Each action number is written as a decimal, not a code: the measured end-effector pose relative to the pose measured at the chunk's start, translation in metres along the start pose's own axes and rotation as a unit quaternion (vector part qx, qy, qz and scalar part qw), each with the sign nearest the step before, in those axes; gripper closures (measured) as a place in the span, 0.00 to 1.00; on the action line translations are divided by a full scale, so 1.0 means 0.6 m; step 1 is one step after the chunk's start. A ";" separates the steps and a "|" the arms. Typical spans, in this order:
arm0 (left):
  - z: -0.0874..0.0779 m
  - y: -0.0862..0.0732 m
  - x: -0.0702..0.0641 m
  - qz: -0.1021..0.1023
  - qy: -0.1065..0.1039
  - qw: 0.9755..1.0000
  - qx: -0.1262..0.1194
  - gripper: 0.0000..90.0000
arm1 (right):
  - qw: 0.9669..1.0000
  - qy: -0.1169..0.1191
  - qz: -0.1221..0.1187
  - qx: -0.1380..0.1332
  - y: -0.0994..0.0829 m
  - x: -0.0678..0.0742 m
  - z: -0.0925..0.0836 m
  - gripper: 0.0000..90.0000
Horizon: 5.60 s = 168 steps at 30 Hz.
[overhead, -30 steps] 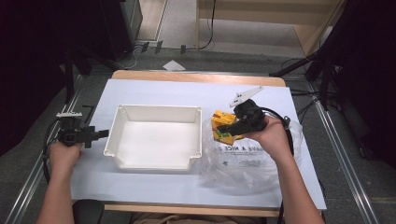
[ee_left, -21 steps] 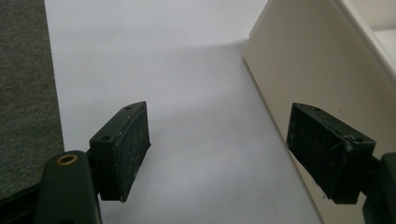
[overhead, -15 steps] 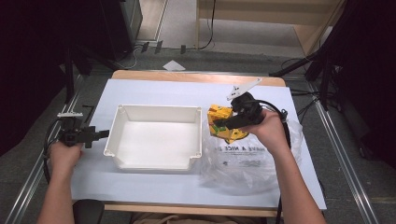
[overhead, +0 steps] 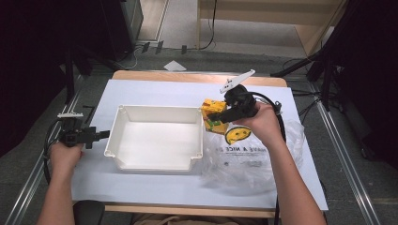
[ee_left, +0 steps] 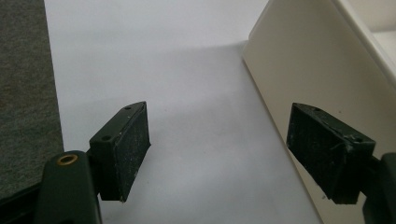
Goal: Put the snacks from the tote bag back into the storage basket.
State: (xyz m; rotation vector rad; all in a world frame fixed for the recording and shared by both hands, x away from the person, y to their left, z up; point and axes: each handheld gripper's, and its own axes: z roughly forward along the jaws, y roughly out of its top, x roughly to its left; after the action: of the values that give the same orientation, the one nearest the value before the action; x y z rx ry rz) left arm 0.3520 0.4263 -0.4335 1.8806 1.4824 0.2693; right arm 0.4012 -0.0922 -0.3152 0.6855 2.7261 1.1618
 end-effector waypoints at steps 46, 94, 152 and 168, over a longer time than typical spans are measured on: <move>-0.004 -0.001 0.003 -0.004 0.000 1.000 -0.006 0.25 | 0.999 0.032 -0.024 0.004 0.093 0.005 0.089 0.58; -0.006 -0.001 0.008 -0.007 -0.004 1.000 -0.008 0.25 | 0.998 0.034 -0.018 0.057 0.081 -0.006 0.251 0.58; -0.005 -0.001 0.005 -0.005 -0.006 1.000 -0.007 0.25 | 0.994 0.035 -0.028 0.103 0.043 -0.018 0.225 0.54; -0.005 -0.001 0.004 -0.005 -0.007 1.000 -0.007 0.25 | 0.992 0.026 -0.030 0.116 0.031 -0.020 0.208 0.57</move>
State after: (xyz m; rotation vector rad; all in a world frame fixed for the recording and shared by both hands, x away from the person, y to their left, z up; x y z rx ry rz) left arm 0.3506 0.4298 -0.4323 1.8609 1.4771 0.2613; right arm 0.4516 -0.0039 -0.3907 0.6002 2.9341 0.8699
